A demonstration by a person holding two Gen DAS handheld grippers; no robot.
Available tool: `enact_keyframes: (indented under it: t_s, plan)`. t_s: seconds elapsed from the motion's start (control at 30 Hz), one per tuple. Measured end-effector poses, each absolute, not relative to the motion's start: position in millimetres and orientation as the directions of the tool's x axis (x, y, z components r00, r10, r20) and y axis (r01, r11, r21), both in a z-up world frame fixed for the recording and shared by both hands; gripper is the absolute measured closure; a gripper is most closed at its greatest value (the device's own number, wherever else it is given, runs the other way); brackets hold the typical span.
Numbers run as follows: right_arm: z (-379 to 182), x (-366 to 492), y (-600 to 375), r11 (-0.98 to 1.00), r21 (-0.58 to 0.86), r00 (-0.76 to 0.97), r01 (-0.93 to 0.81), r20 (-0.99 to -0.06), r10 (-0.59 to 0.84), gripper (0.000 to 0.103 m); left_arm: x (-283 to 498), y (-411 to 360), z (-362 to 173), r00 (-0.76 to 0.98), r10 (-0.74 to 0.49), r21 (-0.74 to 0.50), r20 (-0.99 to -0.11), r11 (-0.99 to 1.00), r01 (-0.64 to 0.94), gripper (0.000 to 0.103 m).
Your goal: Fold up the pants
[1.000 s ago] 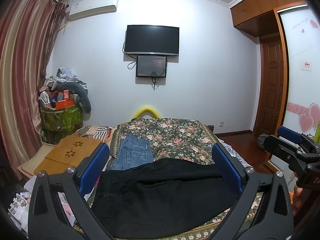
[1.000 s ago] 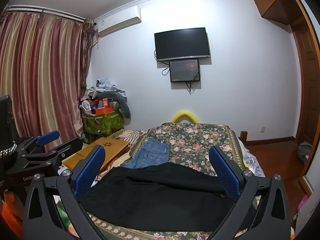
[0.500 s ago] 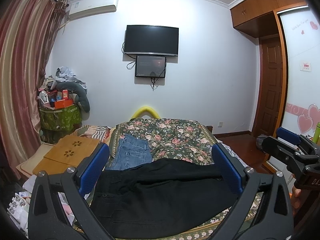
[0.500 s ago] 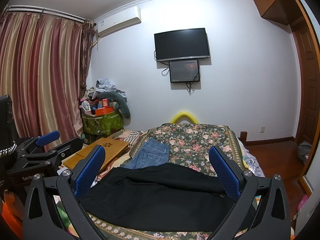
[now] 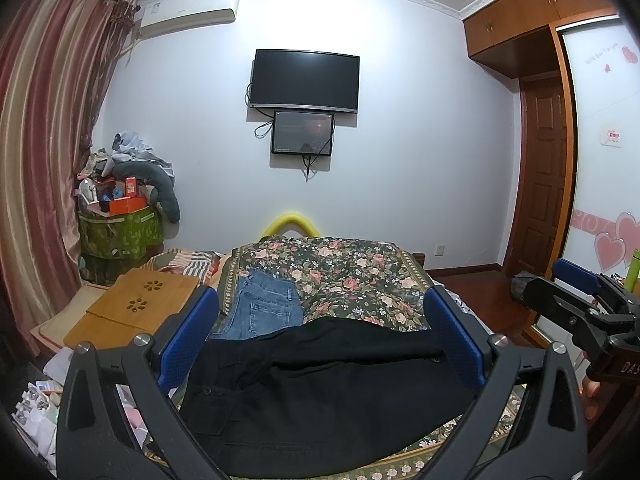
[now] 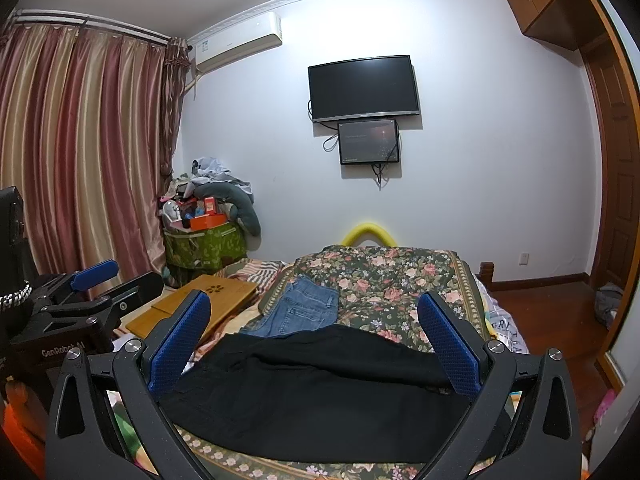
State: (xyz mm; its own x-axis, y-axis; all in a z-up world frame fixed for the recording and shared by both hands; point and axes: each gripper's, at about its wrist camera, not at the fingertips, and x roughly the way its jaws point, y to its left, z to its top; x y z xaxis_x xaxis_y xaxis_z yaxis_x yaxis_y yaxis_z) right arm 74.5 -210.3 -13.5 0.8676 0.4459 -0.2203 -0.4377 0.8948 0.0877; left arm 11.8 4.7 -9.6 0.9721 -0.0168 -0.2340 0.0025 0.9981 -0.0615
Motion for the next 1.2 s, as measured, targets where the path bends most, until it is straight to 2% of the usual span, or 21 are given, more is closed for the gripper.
enact_keyframes:
  t_s: [0.9, 1.2]
  plan:
    - [-21.4, 81.6, -205.8, 0.896, 0.09, 0.865, -0.435, -0.237, 0.443, 0.0, 15.3, 12.6, -10.1, 0.97, -0.003, -0.059, -0.244, 0.998, -0.011, 0.0]
    - [-30.9, 110.1, -196.8, 0.9, 0.064, 0.86, -0.43, -0.272, 0.431, 0.0, 62.0, 28.6, -14.5, 0.955, -0.009, -0.055, -0.297, 0.998, -0.008, 0.0]
